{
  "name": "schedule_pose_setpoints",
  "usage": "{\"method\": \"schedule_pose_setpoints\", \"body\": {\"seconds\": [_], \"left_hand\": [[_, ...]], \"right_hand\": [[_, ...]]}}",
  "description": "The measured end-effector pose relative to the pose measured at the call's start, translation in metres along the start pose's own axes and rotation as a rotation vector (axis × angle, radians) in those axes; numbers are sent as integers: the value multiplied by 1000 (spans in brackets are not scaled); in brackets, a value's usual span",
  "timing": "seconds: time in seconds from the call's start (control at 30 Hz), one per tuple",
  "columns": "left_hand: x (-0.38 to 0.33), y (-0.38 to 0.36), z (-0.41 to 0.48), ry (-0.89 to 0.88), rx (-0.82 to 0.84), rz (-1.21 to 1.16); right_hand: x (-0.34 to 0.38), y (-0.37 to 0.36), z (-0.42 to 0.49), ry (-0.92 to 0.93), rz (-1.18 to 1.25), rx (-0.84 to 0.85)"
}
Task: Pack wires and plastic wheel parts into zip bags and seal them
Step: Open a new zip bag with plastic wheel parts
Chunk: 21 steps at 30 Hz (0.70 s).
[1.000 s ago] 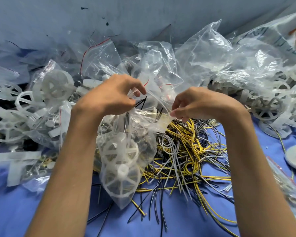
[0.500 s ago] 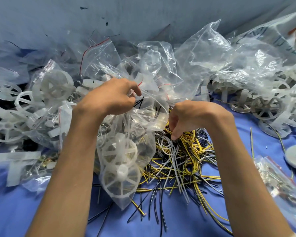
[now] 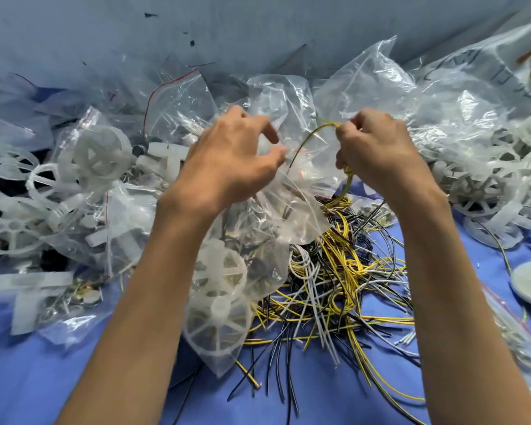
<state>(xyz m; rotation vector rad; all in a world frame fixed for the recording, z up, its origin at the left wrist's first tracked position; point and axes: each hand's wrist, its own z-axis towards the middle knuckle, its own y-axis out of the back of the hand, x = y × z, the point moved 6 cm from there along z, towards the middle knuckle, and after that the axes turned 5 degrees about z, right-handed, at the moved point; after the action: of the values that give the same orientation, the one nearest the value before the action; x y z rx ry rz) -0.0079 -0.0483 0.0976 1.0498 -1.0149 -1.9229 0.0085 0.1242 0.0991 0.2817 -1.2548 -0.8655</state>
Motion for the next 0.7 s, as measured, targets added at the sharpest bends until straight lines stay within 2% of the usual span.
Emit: {"method": "schedule_pose_setpoints", "body": {"seconds": [0.07,0.13,0.23,0.33,0.53,0.6,0.63,0.7], "left_hand": [[-10,1,-2,-36,-62,-23],[-19,3,-4,-93,-127,-38],[-32,1,-6,-151,-76,-155],[-37,-5,-6,-132,-2,-245],[-23,-3,-3,-47,-46,-289],[-16,-3,-2,-1,-40,-321],[-13,-3,-1,22,-35,-353],[-8,-4,0,59,-16,-435]], "right_hand": [[-3,2,0,-42,185,-21],[-5,2,0,-56,262,4],[-3,1,1,-47,315,41],[1,0,0,-55,388,90],[13,-6,-11,-70,718,298],[17,-8,-15,-29,701,383],[18,-9,-17,16,610,428],[16,-12,-19,134,243,497]]}}
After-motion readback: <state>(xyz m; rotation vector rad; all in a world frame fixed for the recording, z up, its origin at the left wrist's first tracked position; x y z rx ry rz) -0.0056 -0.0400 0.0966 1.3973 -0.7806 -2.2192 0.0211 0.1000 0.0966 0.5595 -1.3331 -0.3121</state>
